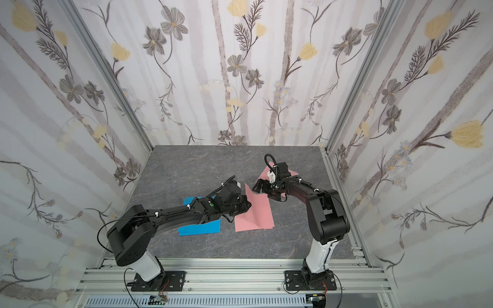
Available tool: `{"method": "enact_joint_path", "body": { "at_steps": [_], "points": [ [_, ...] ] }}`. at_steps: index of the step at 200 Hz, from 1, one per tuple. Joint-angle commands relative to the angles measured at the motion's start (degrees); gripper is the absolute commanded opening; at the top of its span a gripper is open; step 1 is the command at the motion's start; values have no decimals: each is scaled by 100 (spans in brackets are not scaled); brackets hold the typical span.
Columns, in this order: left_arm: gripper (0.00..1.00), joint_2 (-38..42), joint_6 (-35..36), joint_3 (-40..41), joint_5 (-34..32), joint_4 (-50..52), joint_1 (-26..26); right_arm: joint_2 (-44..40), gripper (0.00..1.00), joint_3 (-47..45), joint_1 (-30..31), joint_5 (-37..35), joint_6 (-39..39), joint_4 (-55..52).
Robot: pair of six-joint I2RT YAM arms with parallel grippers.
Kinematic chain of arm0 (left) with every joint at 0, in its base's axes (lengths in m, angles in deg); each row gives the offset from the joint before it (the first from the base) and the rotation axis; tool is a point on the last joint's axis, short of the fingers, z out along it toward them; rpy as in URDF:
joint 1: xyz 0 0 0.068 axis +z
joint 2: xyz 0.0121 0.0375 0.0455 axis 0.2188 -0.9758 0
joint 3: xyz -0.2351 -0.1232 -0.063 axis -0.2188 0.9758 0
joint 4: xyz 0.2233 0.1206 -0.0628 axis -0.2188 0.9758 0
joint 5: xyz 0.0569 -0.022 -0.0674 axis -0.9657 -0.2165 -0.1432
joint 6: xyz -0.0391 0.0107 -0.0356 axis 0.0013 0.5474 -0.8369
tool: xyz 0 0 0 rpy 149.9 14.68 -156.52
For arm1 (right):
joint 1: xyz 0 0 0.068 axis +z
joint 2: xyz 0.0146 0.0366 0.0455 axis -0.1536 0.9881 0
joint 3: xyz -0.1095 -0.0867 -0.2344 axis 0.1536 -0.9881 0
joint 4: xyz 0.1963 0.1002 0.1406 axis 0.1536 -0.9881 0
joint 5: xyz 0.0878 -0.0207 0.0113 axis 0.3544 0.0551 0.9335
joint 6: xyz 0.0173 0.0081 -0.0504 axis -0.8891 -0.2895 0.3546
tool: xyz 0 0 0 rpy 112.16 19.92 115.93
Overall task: Sort the scattered colored papers by color
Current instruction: Place the colored paper.
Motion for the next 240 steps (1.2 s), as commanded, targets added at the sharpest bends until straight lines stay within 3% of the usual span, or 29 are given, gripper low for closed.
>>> {"method": "enact_joint_path", "body": {
  "at_steps": [1,193,208,240],
  "points": [
    [0,-75,20,-17,-85,-185,4,53,100,-83,100,108,-151,342],
    [0,-135,160,-197,-102,137,4,396,100,-246,211,-89,-156,508],
    [25,-110,167,-259,-181,389,4,376,100,-269,211,-119,-154,515],
    [39,4,278,-434,-465,1204,4,358,100,-308,195,-158,-141,507]
  ]
}}
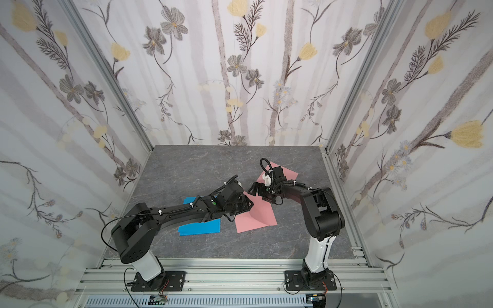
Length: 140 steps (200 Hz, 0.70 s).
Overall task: Sort the scattered colored papers by color
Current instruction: Place the colored paper.
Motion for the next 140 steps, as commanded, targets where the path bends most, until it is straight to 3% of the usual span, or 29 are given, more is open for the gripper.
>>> {"method": "enact_joint_path", "body": {
  "at_steps": [1,26,64,140],
  "points": [
    [39,112,117,-150,-340,735,4,46,100,-76,2,-305,-14,-311],
    [47,133,76,-432,-801,1917,4,33,100,-76,-12,-305,-20,-309],
    [48,288,97,-659,-1340,3115,-70,14,100,-68,-38,-307,-26,-322],
    [48,559,188,-361,-1296,2595,-75,-285,100,-428,-53,-492,-53,-344]
  ]
}}
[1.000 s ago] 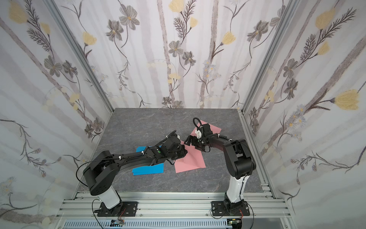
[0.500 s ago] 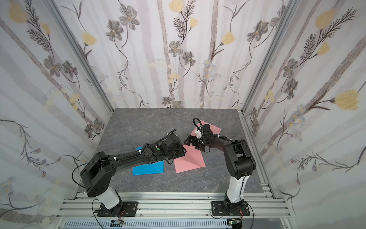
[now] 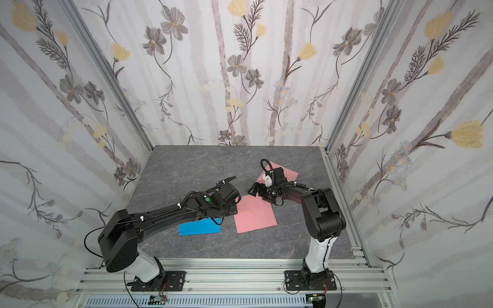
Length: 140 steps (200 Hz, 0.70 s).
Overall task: Sort the scattered colored papers by color
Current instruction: Place the colored paper.
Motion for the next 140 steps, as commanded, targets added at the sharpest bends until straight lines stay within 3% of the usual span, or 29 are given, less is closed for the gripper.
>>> {"method": "enact_joint_path", "body": {
  "at_steps": [1,87,140],
  "points": [
    [48,-49,91,19,5,-203,0,-122,100,-181,-11,-476,-54,-528],
    [49,-176,404,-209,17,-383,8,-468,100,-423,-55,-664,-101,-557],
    [52,-266,1035,-247,32,-994,280,-958,100,-40,-190,-514,-124,-996]
  ]
}}
